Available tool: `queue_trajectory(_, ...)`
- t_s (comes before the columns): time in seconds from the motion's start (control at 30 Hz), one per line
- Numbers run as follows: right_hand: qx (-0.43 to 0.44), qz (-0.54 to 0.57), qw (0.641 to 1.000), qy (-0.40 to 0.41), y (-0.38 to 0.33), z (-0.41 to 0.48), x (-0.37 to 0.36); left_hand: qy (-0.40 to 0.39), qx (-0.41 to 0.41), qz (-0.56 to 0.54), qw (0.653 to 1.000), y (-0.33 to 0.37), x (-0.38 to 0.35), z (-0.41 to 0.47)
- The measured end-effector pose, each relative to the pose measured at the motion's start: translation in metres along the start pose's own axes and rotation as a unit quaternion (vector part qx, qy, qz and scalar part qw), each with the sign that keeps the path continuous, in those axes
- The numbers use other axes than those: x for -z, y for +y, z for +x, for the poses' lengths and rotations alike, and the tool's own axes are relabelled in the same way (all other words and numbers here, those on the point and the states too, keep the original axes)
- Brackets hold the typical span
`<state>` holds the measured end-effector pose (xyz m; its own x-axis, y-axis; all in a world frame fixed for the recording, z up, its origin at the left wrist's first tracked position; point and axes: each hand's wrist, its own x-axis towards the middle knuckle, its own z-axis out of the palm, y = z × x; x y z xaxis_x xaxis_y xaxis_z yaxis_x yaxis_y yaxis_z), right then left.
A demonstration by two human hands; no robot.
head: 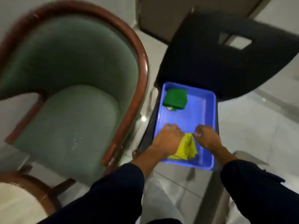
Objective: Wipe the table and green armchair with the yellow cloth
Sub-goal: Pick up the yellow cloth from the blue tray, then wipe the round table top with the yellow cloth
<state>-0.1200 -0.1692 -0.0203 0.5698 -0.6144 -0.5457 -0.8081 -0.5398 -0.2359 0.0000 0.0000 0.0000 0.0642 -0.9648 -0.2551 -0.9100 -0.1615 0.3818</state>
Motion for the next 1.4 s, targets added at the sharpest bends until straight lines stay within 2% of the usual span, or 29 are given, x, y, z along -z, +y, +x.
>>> queue_trajectory(0.07, 0.023, -0.048, 0.997, -0.052, 0.005, 0.016, -0.025, -0.097, 0.064, -0.015, 0.993, -0.013, -0.031, 0.013)
queue_trajectory(0.1, 0.035, -0.072, 0.994, -0.069, 0.005, 0.023, -0.041, -0.115, 0.095, -0.022, 0.989, -0.023, -0.048, 0.016)
queue_trajectory(0.17, 0.063, -0.111, 0.990, -0.066, -0.001, 0.034, -0.064, -0.109, 0.145, -0.054, 0.982, -0.041, -0.068, 0.022)
queue_trajectory(0.2, 0.071, -0.129, 0.988, -0.049, -0.001, 0.038, -0.072, -0.082, 0.164, -0.081, 0.980, -0.047, -0.073, 0.027)
queue_trajectory(0.27, 0.057, -0.145, 0.987, -0.023, 0.001, 0.046, -0.081, -0.043, 0.193, -0.132, 0.971, -0.054, -0.080, 0.040)
queue_trajectory(0.33, 0.036, -0.138, 0.989, -0.036, 0.003, 0.046, -0.079, -0.039, 0.211, -0.118, 0.969, -0.052, -0.087, 0.042)
queue_trajectory(0.43, 0.045, -0.042, 0.997, -0.046, -0.004, 0.038, -0.058, -0.075, 0.194, -0.064, 0.976, -0.040, -0.085, 0.032)
queue_trajectory(0.5, 0.022, 0.085, 0.995, -0.041, -0.017, 0.038, -0.032, -0.042, 0.205, -0.109, 0.972, -0.047, -0.069, 0.025)
queue_trajectory(0.57, 0.001, 0.215, 0.975, -0.049, -0.035, 0.035, -0.003, 0.019, 0.225, -0.212, 0.951, -0.054, -0.042, 0.012)
queue_trajectory(0.6, 0.008, 0.258, 0.965, -0.045, -0.045, 0.031, 0.011, 0.061, 0.240, -0.279, 0.928, -0.056, -0.027, 0.000)
queue_trajectory(0.7, 0.015, 0.368, 0.929, -0.038, -0.094, 0.006, 0.049, 0.156, 0.284, -0.464, 0.825, -0.051, 0.015, -0.045)
queue_trajectory(0.77, 0.041, 0.389, 0.919, -0.058, -0.142, -0.014, 0.069, 0.214, 0.299, -0.529, 0.765, -0.050, 0.040, -0.083)
queue_trajectory(0.83, 0.076, 0.366, 0.923, -0.087, -0.197, -0.033, 0.081, 0.272, 0.294, -0.582, 0.708, -0.057, 0.056, -0.126)
queue_trajectory(0.93, 0.163, 0.323, 0.921, -0.144, -0.281, -0.065, 0.073, 0.377, 0.285, -0.638, 0.608, -0.074, 0.063, -0.202)
queue_trajectory(1.1, 0.280, 0.279, 0.884, -0.248, -0.399, -0.136, -0.002, 0.543, 0.416, -0.595, 0.422, -0.103, 0.016, -0.334)
queue_trajectory(1.17, 0.304, 0.247, 0.883, -0.260, -0.419, -0.154, -0.055, 0.561, 0.470, -0.565, 0.382, -0.112, -0.018, -0.377)
queue_trajectory(1.3, 0.278, 0.101, 0.925, -0.239, -0.445, -0.167, -0.190, 0.506, 0.587, -0.525, 0.352, -0.124, -0.104, -0.451)
queue_trajectory(1.4, 0.268, 0.041, 0.928, -0.255, -0.462, -0.183, -0.278, 0.467, 0.637, -0.527, 0.313, -0.117, -0.164, -0.501)
